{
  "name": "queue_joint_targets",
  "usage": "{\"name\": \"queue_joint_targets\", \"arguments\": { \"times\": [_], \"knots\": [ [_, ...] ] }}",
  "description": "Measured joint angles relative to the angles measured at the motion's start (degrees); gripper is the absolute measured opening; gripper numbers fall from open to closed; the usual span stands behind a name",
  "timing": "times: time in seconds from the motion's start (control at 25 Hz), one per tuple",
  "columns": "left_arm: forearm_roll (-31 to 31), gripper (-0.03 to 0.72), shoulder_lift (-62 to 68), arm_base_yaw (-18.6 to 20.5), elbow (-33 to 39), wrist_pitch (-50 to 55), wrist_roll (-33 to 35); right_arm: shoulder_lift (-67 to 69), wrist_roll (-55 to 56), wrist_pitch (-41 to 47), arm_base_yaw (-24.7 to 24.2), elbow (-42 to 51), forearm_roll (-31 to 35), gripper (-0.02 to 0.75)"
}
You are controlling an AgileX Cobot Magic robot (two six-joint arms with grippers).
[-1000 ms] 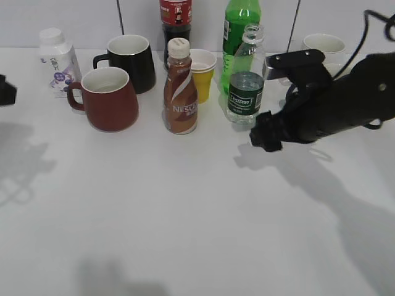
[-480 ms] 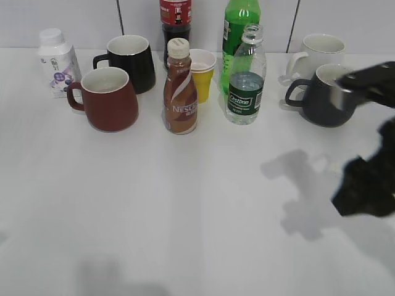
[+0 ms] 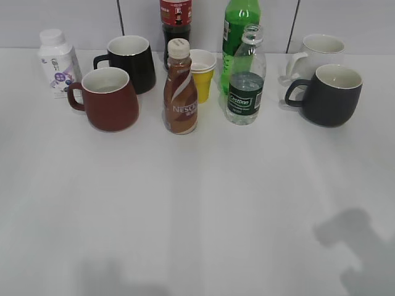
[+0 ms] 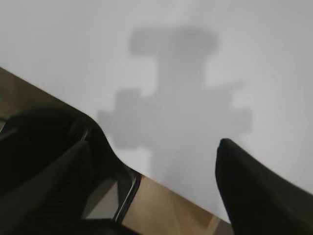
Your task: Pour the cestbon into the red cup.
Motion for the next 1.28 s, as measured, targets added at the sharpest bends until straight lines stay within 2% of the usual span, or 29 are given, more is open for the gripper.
{"name": "queue_joint_targets", "arguments": {
  "times": [0.16,0.4,1.0,1.28],
  "knots": [
    [2.4,0.253,-6.4,0.0,4.3,-4.3,1.3,-11.4,0.1,0.0,0.0,2.2,-1.2,0.588],
    [2.4,0.253,-7.4,0.0,12.1,-5.0,2.8,-22.1,0.4,1.3,0.0,3.0,-2.0,0.587],
    [2.5,0.245,-7.4,0.0,12.3,-4.9,3.0,-25.6,0.6,2.4,0.0,3.7,-2.0,0.586],
    [2.5,0.244,-7.4,0.0,12.3,-4.9,3.0,-25.6,0.7,2.4,-0.3,3.7,-2.0,0.561]
  ]
}}
